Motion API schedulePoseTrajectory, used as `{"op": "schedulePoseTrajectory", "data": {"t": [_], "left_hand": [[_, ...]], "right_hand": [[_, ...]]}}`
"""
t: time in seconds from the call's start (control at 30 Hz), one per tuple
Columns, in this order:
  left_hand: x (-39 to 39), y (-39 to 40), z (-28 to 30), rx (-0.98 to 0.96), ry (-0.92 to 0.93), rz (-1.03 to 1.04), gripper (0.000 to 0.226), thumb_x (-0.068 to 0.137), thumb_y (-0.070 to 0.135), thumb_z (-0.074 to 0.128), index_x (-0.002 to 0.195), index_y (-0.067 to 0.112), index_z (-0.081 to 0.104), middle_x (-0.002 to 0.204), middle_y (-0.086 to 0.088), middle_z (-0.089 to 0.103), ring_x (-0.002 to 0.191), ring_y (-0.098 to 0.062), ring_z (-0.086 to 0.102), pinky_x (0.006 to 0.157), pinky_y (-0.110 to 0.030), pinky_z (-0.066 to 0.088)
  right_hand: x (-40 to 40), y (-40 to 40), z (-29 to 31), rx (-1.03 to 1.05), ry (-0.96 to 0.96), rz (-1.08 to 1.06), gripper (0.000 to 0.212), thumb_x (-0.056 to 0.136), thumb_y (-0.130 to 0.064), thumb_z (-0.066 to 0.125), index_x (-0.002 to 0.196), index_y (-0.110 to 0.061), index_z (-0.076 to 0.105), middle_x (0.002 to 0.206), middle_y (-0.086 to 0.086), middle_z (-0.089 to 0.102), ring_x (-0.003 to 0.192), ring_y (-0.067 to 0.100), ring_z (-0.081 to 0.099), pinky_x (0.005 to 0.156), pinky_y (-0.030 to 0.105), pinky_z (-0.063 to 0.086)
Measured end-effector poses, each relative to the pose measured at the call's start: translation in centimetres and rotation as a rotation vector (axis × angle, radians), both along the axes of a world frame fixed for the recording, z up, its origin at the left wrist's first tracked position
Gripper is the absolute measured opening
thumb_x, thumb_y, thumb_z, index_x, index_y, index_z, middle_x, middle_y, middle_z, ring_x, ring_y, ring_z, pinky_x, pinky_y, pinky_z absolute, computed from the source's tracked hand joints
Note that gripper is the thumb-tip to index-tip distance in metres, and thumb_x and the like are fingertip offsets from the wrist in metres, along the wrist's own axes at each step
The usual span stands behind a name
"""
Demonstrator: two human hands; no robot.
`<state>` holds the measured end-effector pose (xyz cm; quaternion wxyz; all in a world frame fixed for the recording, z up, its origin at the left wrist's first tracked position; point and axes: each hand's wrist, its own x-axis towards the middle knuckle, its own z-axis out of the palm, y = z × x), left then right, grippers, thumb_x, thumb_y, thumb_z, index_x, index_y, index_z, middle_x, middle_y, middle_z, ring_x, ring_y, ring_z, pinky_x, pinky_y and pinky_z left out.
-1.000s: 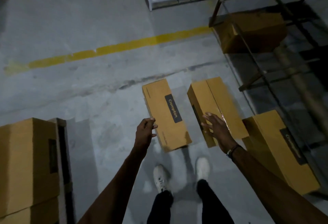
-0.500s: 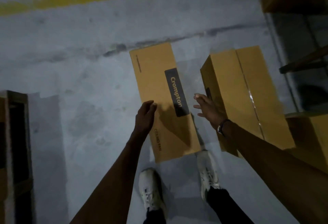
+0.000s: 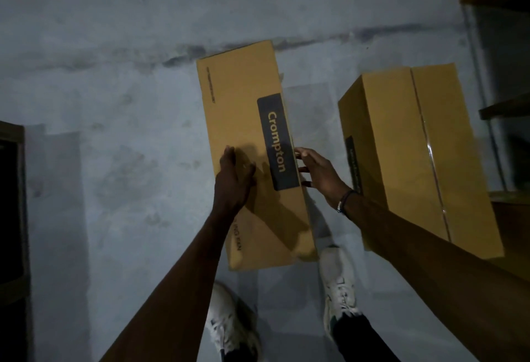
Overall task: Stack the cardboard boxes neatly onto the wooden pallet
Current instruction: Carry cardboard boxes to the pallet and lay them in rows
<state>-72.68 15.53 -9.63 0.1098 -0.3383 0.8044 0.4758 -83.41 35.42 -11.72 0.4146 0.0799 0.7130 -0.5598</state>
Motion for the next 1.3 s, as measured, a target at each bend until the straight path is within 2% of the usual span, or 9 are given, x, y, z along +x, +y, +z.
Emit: {"op": "schedulePoseTrajectory", "data": {"t": [0.17, 0.3, 0.47, 0.63, 0.73, 0.83, 1.0, 1.13, 1.3], "left_hand": [[1.2, -2.6, -0.3, 0.055, -0.028, 0.036, 0.113, 0.081, 0.086, 0.055, 0.165, 0.028, 0.006, 0.174, -0.004, 0.014, 0.157, -0.037, 0.023, 0.121, -0.062, 0.031], [2.0, -4.5, -1.7, 0.067, -0.084, 0.084, 0.133, 0.063, 0.097, 0.06, 0.166, 0.035, 0.002, 0.175, -0.003, -0.006, 0.16, -0.034, -0.006, 0.125, -0.066, 0.012], [2.4, -7.3, -2.4, 0.108, -0.118, 0.166, 0.14, 0.06, 0.087, 0.068, 0.166, 0.033, -0.004, 0.174, -0.012, -0.014, 0.158, -0.04, -0.013, 0.125, -0.068, 0.004], [3.4, -10.4, -5.9, 0.185, -0.078, 0.21, 0.143, 0.057, 0.092, 0.075, 0.164, 0.038, -0.003, 0.174, -0.011, 0.002, 0.159, -0.04, 0.007, 0.124, -0.067, 0.019], [4.2, -11.7, -7.5, 0.255, -0.065, 0.251, 0.14, 0.059, 0.087, 0.079, 0.162, 0.043, -0.004, 0.173, -0.003, 0.006, 0.156, -0.037, 0.022, 0.123, -0.063, 0.027], [4.6, -12.8, -7.8, 0.29, -0.04, 0.286, 0.147, 0.057, 0.09, 0.078, 0.165, 0.033, -0.005, 0.173, 0.002, 0.013, 0.156, -0.032, 0.025, 0.125, -0.059, 0.027], [5.7, -13.0, -8.3, 0.327, -0.007, 0.318, 0.128, 0.061, 0.084, 0.082, 0.161, 0.048, 0.01, 0.17, 0.002, 0.025, 0.154, -0.032, 0.03, 0.12, -0.06, 0.036], [6.9, -12.1, -6.9, 0.402, 0.065, 0.33, 0.106, 0.071, 0.074, 0.082, 0.156, 0.055, 0.022, 0.163, 0.002, 0.038, 0.144, -0.031, 0.045, 0.111, -0.059, 0.047], [7.4, -10.6, -1.5, 0.453, 0.131, 0.327, 0.093, 0.083, 0.061, 0.076, 0.158, 0.048, 0.024, 0.15, 0.0, 0.053, 0.128, -0.029, 0.061, 0.102, -0.057, 0.055]], "right_hand": [[1.5, -3.2, -0.9, -0.062, -0.009, 0.036, 0.044, 0.112, -0.029, 0.049, 0.155, -0.019, 0.046, 0.145, 0.004, 0.057, 0.119, 0.011, 0.063, 0.09, 0.026, 0.06], [2.9, -6.5, -2.4, 0.121, 0.03, 0.166, 0.06, 0.111, -0.051, 0.039, 0.166, -0.036, 0.022, 0.171, -0.003, 0.028, 0.154, 0.026, 0.033, 0.125, 0.046, 0.031], [4.5, -9.1, -4.8, 0.185, 0.033, 0.152, 0.068, 0.108, -0.06, 0.033, 0.166, -0.041, 0.002, 0.176, -0.003, 0.008, 0.16, 0.029, 0.018, 0.126, 0.056, 0.024], [4.4, -9.4, -7.4, 0.305, 0.107, 0.19, 0.07, 0.11, -0.055, 0.029, 0.168, -0.028, 0.0, 0.176, 0.0, -0.003, 0.162, 0.026, -0.001, 0.128, 0.051, 0.007], [3.3, -9.3, -9.0, 0.319, 0.139, 0.156, 0.075, 0.11, -0.053, 0.036, 0.168, -0.017, 0.005, 0.176, 0.008, 0.005, 0.162, 0.029, 0.007, 0.13, 0.051, 0.01], [2.7, -9.0, -9.6, 0.243, 0.065, 0.045, 0.084, 0.102, -0.06, 0.053, 0.167, -0.025, 0.013, 0.171, 0.007, 0.026, 0.153, 0.032, 0.032, 0.123, 0.052, 0.031], [3.1, -7.5, -10.7, 0.181, -0.077, -0.087, 0.131, 0.05, -0.093, 0.075, 0.158, -0.029, 0.038, 0.157, 0.001, 0.051, 0.138, 0.03, 0.054, 0.113, 0.054, 0.048], [4.4, -6.9, -7.5, 0.184, -0.089, -0.141, 0.075, 0.084, -0.051, 0.083, 0.146, -0.026, 0.049, 0.141, -0.003, 0.06, 0.123, 0.025, 0.064, 0.106, 0.047, 0.054], [4.9, -5.7, -2.8, 0.169, -0.044, -0.145, 0.052, 0.09, -0.036, 0.082, 0.131, -0.034, 0.05, 0.139, -0.009, 0.054, 0.116, 0.017, 0.064, 0.106, 0.044, 0.054]]}}
